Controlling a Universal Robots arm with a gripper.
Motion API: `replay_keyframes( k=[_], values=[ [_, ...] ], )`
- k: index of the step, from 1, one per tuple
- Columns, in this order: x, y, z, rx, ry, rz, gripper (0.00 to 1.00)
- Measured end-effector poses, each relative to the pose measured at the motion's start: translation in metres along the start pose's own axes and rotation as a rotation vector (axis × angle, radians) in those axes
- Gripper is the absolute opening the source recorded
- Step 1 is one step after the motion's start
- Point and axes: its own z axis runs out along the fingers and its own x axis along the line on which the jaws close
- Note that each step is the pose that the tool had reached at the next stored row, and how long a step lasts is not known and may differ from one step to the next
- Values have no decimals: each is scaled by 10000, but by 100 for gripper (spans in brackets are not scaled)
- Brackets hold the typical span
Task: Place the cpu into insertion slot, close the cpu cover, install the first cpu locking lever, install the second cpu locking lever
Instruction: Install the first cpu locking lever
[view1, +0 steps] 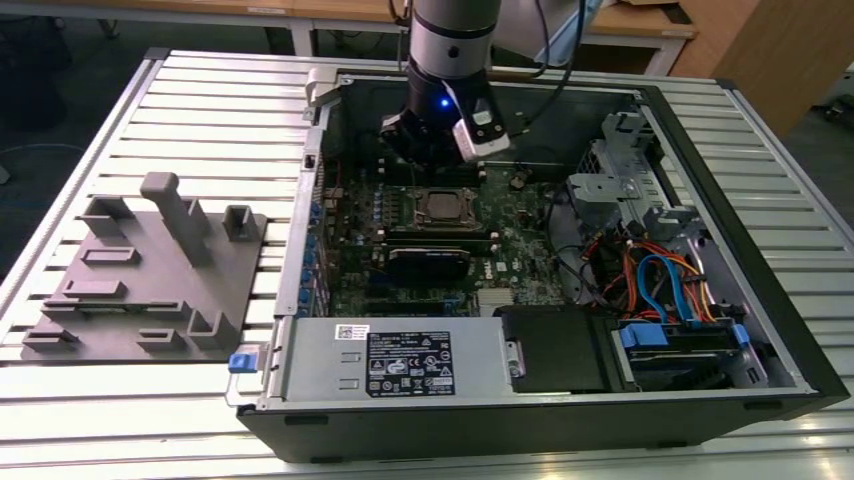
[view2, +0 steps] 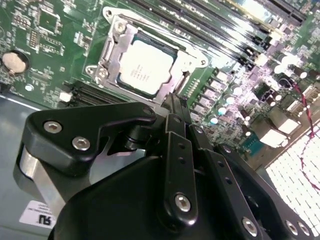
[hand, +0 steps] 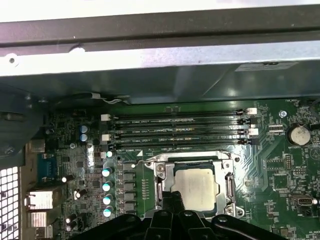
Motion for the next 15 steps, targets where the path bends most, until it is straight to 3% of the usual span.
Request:
replay_keyframes(
  k=[4, 15],
  values=[
    [73, -4, -2, -12, 2, 1, 10],
    [171, -5, -41, -15, 2, -23, 10]
  ],
)
